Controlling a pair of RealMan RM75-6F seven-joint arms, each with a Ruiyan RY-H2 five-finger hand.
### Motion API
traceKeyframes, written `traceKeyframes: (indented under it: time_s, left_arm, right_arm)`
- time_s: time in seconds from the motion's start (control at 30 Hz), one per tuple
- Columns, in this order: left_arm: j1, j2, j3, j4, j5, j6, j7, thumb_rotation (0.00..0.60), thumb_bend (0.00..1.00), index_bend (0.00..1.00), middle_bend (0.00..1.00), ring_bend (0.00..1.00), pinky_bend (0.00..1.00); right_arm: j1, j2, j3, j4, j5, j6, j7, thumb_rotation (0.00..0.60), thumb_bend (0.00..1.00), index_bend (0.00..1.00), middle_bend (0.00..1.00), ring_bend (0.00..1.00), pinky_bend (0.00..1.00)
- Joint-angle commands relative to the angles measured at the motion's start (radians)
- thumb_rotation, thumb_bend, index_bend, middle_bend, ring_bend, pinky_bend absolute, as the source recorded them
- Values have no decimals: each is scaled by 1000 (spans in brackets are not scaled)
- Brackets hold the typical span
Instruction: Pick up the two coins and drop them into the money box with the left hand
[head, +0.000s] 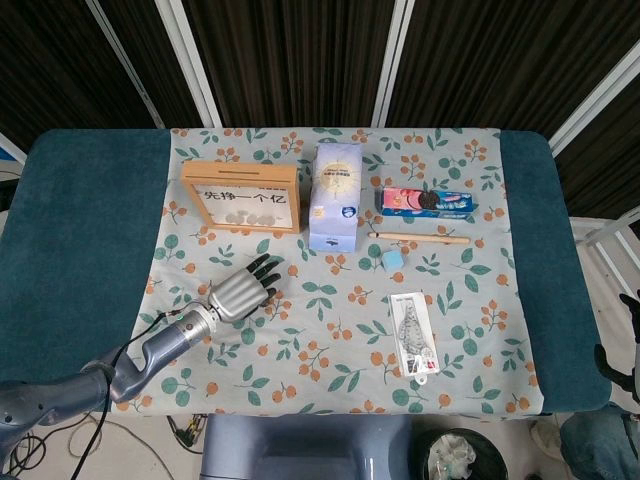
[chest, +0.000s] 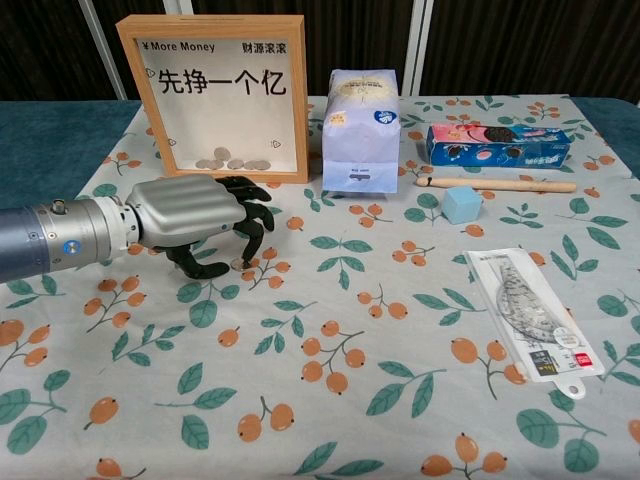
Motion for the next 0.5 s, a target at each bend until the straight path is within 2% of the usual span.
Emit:
traceKeyframes:
  time_s: [0.03,0.5]
  left_arm:
    - [0,-4,0,4,3,3,-1,600,383,518,185,0,0]
    - [5,-16,2,24,6,6,14,600,384,529,185,0,0]
  right_arm:
    - [0,1,0,-1,1,-2,0,600,439,145,69,10,0]
    - [2,5,-2,-6,6,-9,0,600,439,145,69,10,0]
